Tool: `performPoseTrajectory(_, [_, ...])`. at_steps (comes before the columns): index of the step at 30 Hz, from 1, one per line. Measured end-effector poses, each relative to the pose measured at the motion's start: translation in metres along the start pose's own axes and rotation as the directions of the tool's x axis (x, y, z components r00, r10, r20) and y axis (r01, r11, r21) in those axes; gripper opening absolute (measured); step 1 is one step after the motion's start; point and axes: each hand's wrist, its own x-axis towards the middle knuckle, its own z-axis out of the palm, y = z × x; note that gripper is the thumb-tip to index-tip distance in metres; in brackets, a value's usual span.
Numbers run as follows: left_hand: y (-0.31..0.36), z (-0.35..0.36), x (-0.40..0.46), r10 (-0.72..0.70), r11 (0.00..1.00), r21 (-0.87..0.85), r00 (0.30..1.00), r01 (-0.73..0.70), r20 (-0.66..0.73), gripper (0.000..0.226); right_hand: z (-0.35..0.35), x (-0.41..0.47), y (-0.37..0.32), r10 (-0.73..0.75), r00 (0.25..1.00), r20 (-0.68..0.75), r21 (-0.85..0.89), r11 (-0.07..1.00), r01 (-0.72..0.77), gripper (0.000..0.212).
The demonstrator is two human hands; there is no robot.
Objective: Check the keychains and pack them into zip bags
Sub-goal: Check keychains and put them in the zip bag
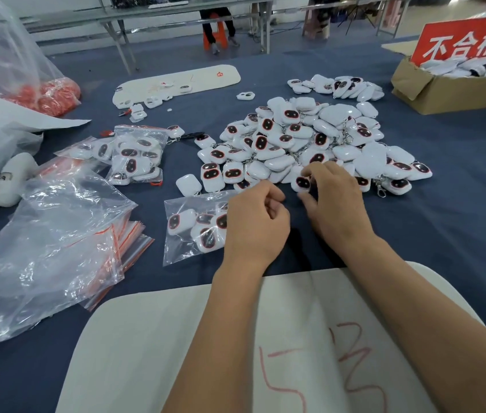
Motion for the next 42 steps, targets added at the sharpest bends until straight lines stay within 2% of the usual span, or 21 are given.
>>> performPoseTrajectory(2, [0.001,-0.001,0.0,-0.003,1.0,-0.015,1.0,0.003,-0.018,0.021,-0.003,0.0,-0.002,-0.014,1.0,0.016,-0.04,0.999,0.015,0.036])
performPoseTrajectory(5, [0.003,-0.002,0.0,-0.005,1.0,-0.015,1.0,0.005,-0.007,0.021,-0.003,0.0,-0.007,-0.098,0.987,0.127,-0.052,0.993,0.105,0.056])
performPoseTrajectory(9, [0.004,-0.002,0.0,-0.031,0.999,-0.013,1.0,0.031,-0.006,0.02,-0.006,-0.007,-0.008,-0.116,0.986,0.121,-0.036,0.992,0.121,0.038])
performPoseTrajectory(11, [0.004,-0.003,0.0,-0.038,0.999,-0.022,0.999,0.038,-0.008,0.021,-0.006,-0.015,-0.01,-0.102,0.993,0.055,0.051,0.994,0.099,0.019])
performPoseTrajectory(13, [0.004,-0.004,0.0,-0.008,0.999,-0.043,1.0,0.008,0.0,0.025,-0.008,-0.019,-0.008,0.028,0.999,-0.017,0.247,0.969,-0.023,0.034])
performPoseTrajectory(15, [0.005,-0.005,-0.001,0.055,0.995,-0.083,0.998,-0.051,0.039,0.031,-0.012,-0.022,-0.008,0.211,0.977,-0.029,0.451,0.875,-0.176,0.025])
performPoseTrajectory(17, [0.006,-0.005,-0.002,0.098,0.987,-0.138,0.99,-0.084,0.103,0.034,-0.016,-0.029,-0.009,0.317,0.948,0.012,0.554,0.788,-0.27,0.014])
performPoseTrajectory(20, [0.006,-0.002,-0.003,0.114,0.985,-0.147,0.98,-0.09,0.164,0.029,-0.016,-0.039,-0.009,0.201,0.973,0.117,0.629,0.743,-0.229,0.023])
performPoseTrajectory(21, [0.007,-0.002,-0.004,0.098,0.987,-0.143,0.983,-0.076,0.155,0.028,-0.015,-0.041,-0.008,0.144,0.974,0.173,0.689,0.689,-0.225,0.026])
performPoseTrajectory(24, [0.006,-0.003,-0.004,0.081,0.991,-0.113,0.991,-0.069,0.102,0.021,-0.016,-0.042,-0.004,0.05,0.942,0.331,0.858,0.4,-0.323,0.038])
performPoseTrajectory(26, [0.005,-0.004,-0.003,0.103,0.991,-0.094,0.99,-0.094,0.097,0.012,-0.018,-0.04,-0.003,0.023,0.936,0.351,0.883,0.325,-0.339,0.037])
performPoseTrajectory(28, [0.005,-0.006,-0.003,0.113,0.992,-0.066,0.992,-0.109,0.061,0.034,-0.018,-0.04,-0.003,0.006,0.95,0.313,0.883,0.367,-0.293,0.025])
performPoseTrajectory(30, [0.005,-0.007,-0.003,0.084,0.994,-0.07,0.996,-0.081,0.039,0.043,-0.017,-0.041,-0.003,0.037,0.969,0.245,0.839,0.493,-0.231,0.015])
performPoseTrajectory(32, [0.006,-0.005,-0.004,0.062,0.991,-0.12,0.996,-0.054,0.062,0.041,-0.015,-0.042,-0.002,0.095,0.981,0.171,0.797,0.572,-0.194,0.011])
performPoseTrajectory(35, [0.007,-0.003,-0.003,0.067,0.987,-0.152,0.994,-0.053,0.083,0.02,-0.017,-0.04,0.0,0.119,0.99,0.074,0.757,0.64,-0.133,0.012])
performPoseTrajectory(37, [0.009,-0.005,-0.004,0.039,0.973,-0.231,0.995,-0.017,0.093,0.008,-0.018,-0.039,-0.001,0.096,0.989,0.112,0.763,0.629,-0.148,0.013])
performPoseTrajectory(40, [0.008,-0.008,-0.004,-0.01,0.951,-0.306,0.993,0.046,0.118,0.008,-0.015,-0.039,-0.002,0.102,0.978,0.181,0.794,0.572,-0.207,0.014])
performPoseTrajectory(42, [0.007,-0.01,-0.003,-0.052,0.938,-0.331,0.988,0.099,0.149,0.004,-0.015,-0.04,-0.002,0.108,0.98,0.168,0.805,0.558,-0.2,0.013])
